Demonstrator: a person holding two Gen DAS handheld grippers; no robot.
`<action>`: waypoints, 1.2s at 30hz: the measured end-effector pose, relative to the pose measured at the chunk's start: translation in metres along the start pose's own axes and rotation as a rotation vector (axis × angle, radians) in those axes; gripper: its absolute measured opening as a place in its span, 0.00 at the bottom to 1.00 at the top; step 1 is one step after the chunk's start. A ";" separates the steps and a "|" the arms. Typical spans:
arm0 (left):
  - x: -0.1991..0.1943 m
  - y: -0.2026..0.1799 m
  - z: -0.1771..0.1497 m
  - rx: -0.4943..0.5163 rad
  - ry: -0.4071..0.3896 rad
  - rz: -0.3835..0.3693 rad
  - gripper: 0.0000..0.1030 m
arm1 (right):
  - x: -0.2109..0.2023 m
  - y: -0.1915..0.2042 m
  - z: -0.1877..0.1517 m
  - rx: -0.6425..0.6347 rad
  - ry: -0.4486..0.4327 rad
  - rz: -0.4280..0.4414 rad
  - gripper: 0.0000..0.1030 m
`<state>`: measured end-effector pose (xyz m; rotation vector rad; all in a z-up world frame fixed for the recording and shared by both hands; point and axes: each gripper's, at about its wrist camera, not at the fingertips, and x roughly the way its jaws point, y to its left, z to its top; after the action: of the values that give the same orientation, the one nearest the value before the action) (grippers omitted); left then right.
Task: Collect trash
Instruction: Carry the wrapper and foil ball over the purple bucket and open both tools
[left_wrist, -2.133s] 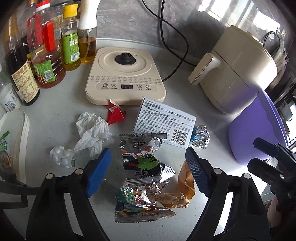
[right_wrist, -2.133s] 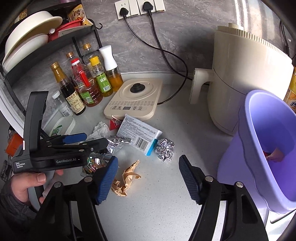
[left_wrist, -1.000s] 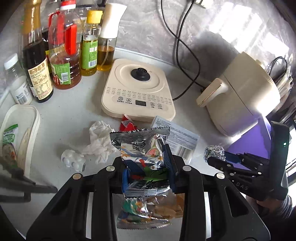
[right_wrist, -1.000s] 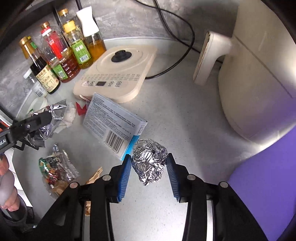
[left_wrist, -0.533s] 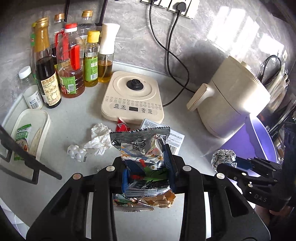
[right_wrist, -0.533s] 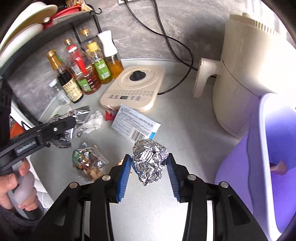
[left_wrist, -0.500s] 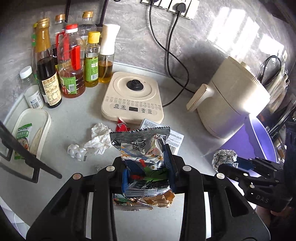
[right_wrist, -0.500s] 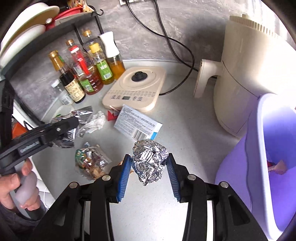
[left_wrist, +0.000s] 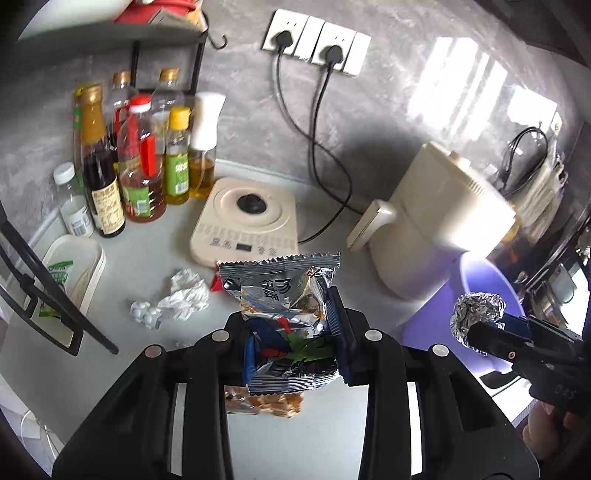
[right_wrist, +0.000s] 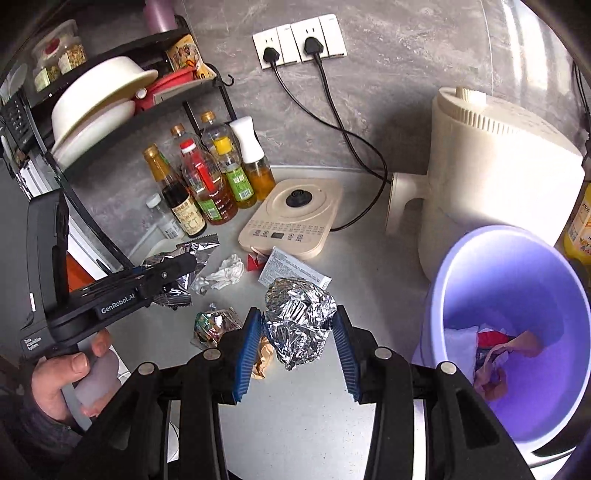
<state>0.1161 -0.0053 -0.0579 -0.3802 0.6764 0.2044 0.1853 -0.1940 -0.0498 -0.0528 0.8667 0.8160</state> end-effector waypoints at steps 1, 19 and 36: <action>-0.002 -0.006 0.001 0.000 -0.010 -0.009 0.32 | -0.007 -0.002 0.002 0.000 -0.014 -0.001 0.39; 0.021 -0.103 0.000 0.096 -0.008 -0.128 0.32 | -0.095 -0.096 -0.009 0.128 -0.149 -0.131 0.39; 0.035 -0.177 0.006 0.191 -0.019 -0.252 0.32 | -0.131 -0.154 -0.035 0.217 -0.212 -0.213 0.65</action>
<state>0.2006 -0.1620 -0.0277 -0.2759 0.6168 -0.0954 0.2150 -0.3954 -0.0240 0.1286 0.7298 0.5148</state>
